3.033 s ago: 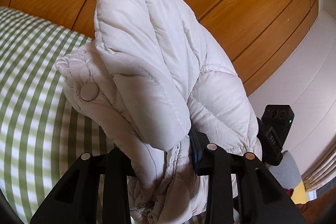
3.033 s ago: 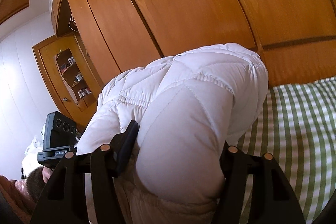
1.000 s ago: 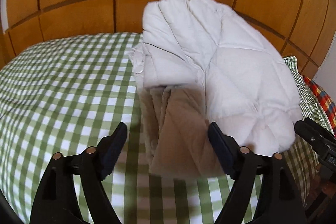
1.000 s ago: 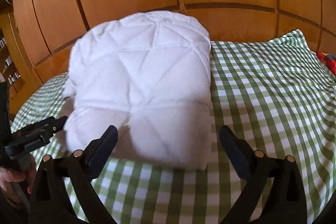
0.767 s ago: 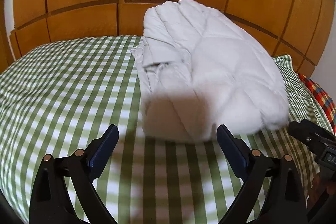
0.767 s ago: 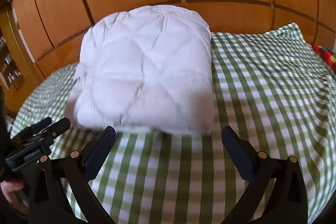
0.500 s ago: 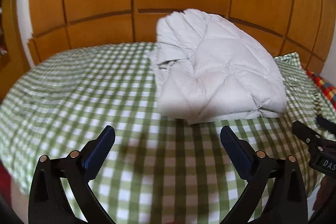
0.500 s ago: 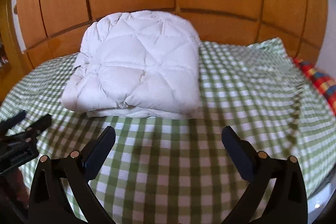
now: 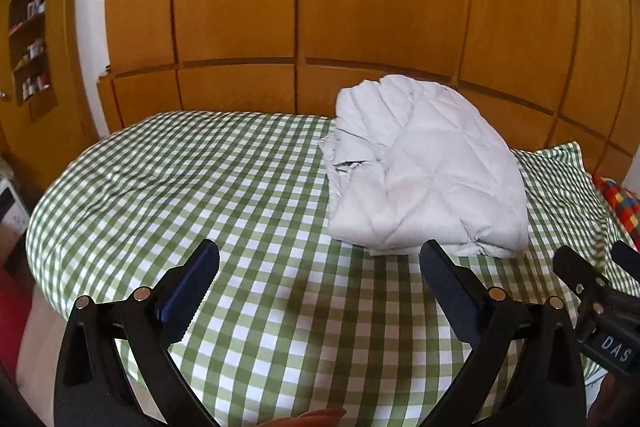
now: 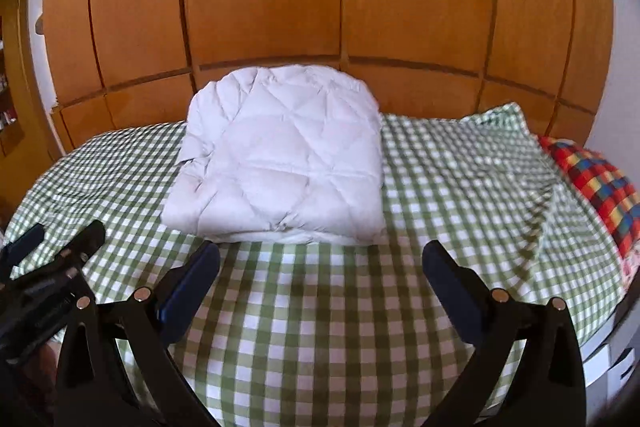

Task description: Fold small clothes

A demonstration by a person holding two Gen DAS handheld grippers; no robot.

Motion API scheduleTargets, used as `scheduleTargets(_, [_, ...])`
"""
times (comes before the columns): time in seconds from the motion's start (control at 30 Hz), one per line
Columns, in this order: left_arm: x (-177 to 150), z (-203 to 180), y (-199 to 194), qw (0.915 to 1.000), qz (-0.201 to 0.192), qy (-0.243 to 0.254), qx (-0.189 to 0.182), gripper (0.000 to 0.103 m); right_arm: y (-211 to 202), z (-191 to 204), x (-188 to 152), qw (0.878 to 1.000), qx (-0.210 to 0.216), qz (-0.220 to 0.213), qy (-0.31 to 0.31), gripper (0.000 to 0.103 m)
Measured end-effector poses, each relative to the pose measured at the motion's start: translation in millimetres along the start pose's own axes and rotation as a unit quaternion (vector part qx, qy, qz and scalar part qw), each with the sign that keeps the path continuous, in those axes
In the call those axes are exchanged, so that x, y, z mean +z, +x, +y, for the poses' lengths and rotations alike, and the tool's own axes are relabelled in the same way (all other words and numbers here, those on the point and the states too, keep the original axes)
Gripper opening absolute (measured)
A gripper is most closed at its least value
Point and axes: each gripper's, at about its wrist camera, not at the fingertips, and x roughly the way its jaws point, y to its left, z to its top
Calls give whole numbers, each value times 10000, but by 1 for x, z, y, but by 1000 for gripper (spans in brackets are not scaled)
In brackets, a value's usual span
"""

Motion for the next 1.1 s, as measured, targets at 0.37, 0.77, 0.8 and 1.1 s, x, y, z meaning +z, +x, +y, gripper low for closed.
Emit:
scheduleTargets(0.37, [4,-4,-6,9998,-17,195,26,99,-1,-10,3,9997,-99,1,219,101])
scheduleTargets(0.77, [2,-4,0,9998,134,122,-27,99,1,-11,2,9998,-31,19,220,101])
scheduleTargets(0.8, [2,-3,0,9998,149,115,-31,99,1,-11,2,9998,-28,22,220,101])
scheduleTargets(1.1, [1,-4,0,9998,161,113,-34,99,1,-11,2,9998,-31,31,215,101])
